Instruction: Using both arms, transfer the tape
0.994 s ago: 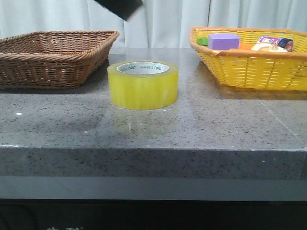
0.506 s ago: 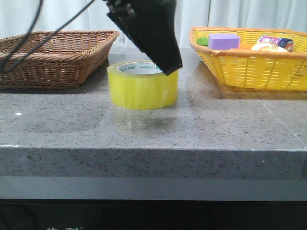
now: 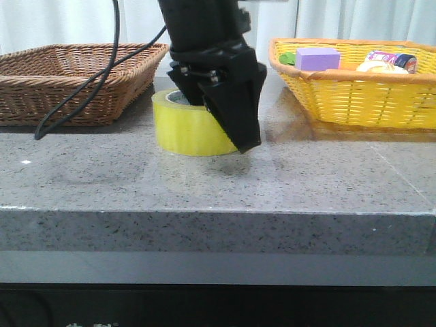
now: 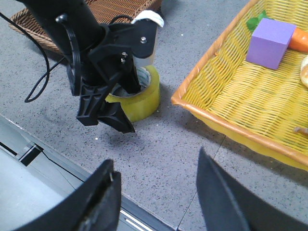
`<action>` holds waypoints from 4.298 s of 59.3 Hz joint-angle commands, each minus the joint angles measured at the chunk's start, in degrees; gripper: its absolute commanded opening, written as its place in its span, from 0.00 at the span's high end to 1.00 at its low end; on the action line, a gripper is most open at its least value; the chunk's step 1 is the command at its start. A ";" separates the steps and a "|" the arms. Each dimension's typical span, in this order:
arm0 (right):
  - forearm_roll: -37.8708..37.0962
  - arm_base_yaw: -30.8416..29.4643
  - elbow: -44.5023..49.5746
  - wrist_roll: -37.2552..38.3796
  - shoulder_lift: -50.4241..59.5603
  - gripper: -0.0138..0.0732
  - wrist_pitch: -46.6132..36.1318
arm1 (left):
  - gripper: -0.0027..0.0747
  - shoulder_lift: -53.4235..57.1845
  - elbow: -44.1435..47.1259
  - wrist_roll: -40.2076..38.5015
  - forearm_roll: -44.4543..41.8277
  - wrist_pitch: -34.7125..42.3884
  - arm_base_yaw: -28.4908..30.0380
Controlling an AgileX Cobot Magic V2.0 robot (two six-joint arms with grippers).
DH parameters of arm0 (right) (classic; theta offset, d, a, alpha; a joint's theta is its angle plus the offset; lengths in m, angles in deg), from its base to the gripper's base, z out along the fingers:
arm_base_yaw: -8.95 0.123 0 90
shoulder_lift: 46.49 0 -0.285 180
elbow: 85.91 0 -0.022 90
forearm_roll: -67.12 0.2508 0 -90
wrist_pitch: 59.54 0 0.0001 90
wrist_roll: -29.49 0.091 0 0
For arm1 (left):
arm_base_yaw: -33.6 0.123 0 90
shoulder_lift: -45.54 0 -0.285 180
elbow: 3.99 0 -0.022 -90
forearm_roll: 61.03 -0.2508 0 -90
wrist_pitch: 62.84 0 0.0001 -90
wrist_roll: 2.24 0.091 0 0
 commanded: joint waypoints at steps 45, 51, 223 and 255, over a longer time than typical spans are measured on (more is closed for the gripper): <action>0.30 -0.40 -1.39 -0.29 0.17 0.39 -3.82 | 0.79 2.88 -12.30 -10.50 0.32 -7.45 -0.18; 0.30 -0.40 -1.39 -0.29 0.17 0.39 -3.82 | 0.79 3.84 -14.30 -11.20 0.32 -7.45 -0.18; 0.75 -0.40 -1.39 -0.29 0.17 0.39 -3.40 | 0.49 45.97 17.69 -21.50 0.44 6.50 9.92; -11.07 -0.47 -1.39 11.91 0.17 0.39 1.82 | 0.49 71.84 46.56 -29.11 -5.41 20.33 9.92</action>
